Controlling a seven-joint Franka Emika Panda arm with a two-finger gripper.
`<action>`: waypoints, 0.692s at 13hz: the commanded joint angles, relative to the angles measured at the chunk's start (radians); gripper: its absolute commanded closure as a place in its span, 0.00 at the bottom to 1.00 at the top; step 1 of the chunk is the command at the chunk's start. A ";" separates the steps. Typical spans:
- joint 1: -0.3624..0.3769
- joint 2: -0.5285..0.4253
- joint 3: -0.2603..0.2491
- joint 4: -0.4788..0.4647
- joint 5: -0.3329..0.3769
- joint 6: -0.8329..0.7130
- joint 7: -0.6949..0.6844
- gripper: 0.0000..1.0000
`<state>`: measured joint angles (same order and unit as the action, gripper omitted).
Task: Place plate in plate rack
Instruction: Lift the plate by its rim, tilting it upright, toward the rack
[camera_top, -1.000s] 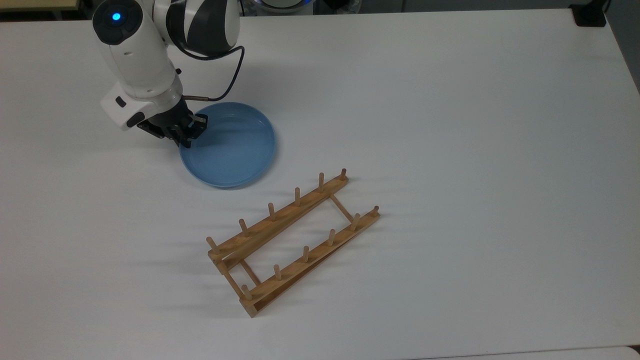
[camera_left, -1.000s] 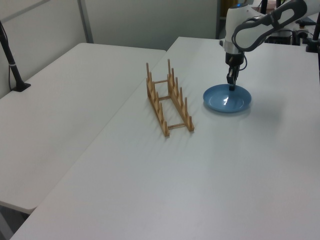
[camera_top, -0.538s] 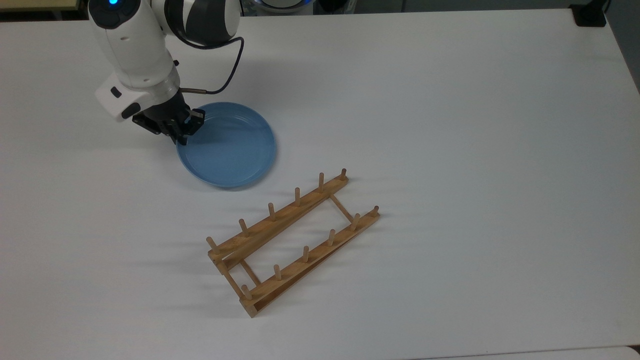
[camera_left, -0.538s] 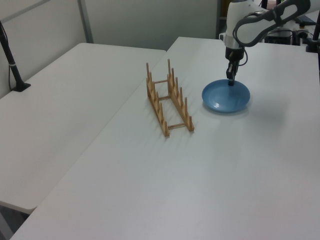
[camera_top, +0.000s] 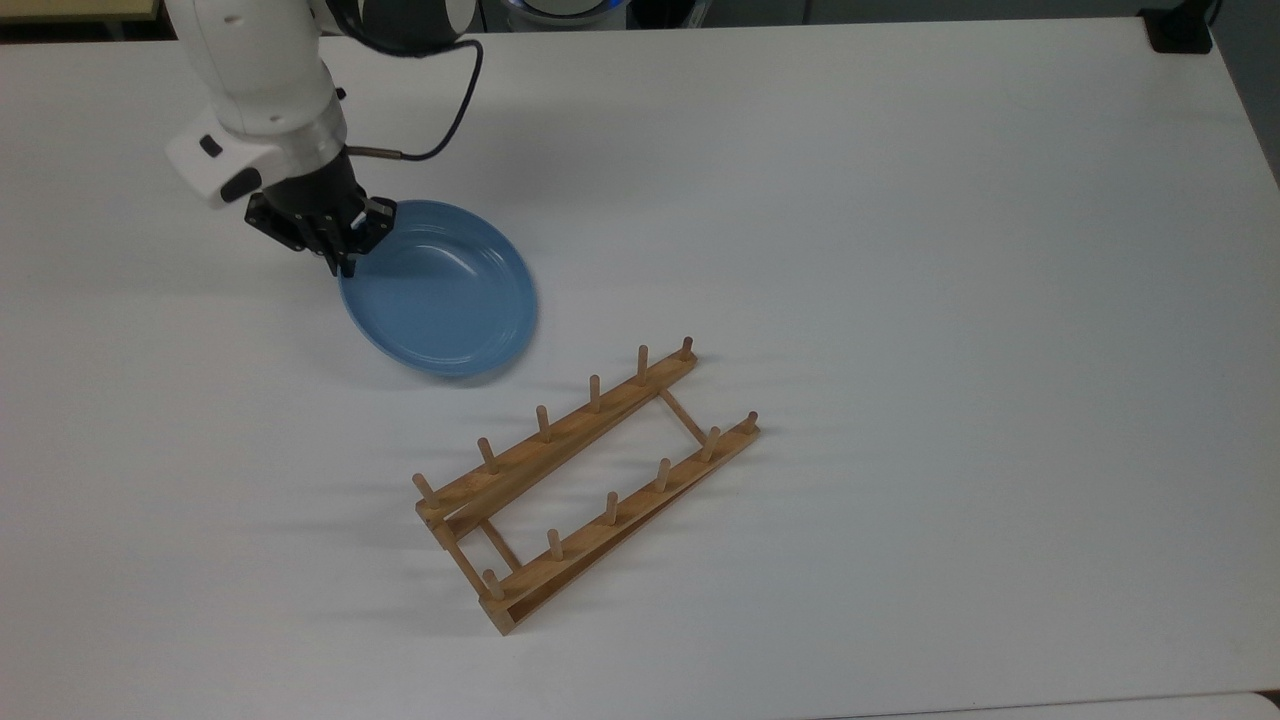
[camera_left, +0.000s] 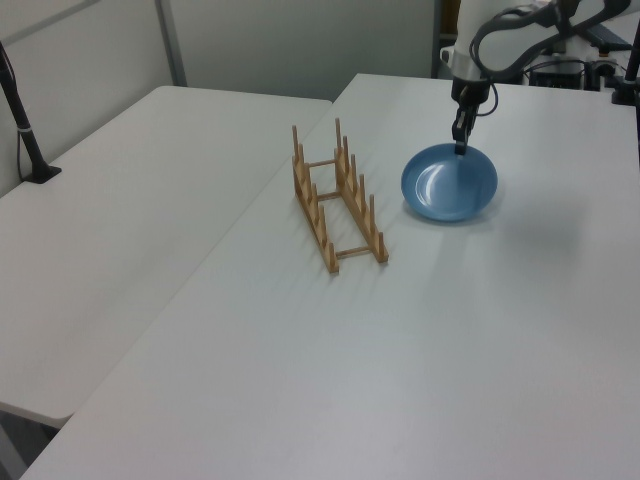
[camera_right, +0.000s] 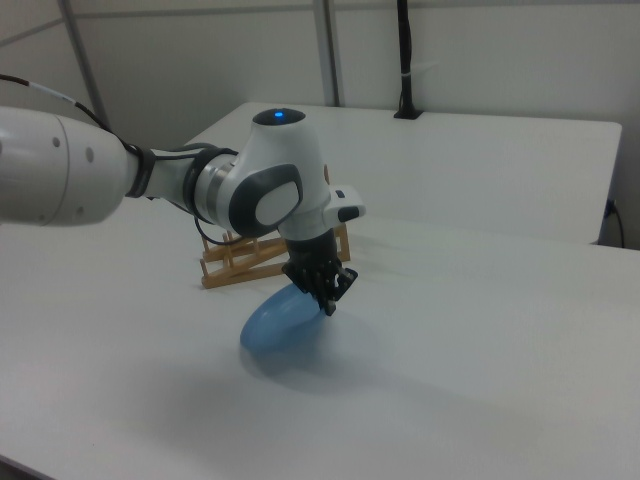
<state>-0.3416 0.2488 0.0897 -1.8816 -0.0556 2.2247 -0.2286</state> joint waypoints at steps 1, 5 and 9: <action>0.001 -0.034 -0.002 0.004 0.011 -0.030 0.006 1.00; 0.004 -0.095 0.002 0.025 0.019 -0.033 0.003 1.00; 0.103 -0.190 0.008 0.102 -0.001 -0.053 0.014 1.00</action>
<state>-0.3090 0.1218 0.1021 -1.7996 -0.0532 2.1989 -0.2286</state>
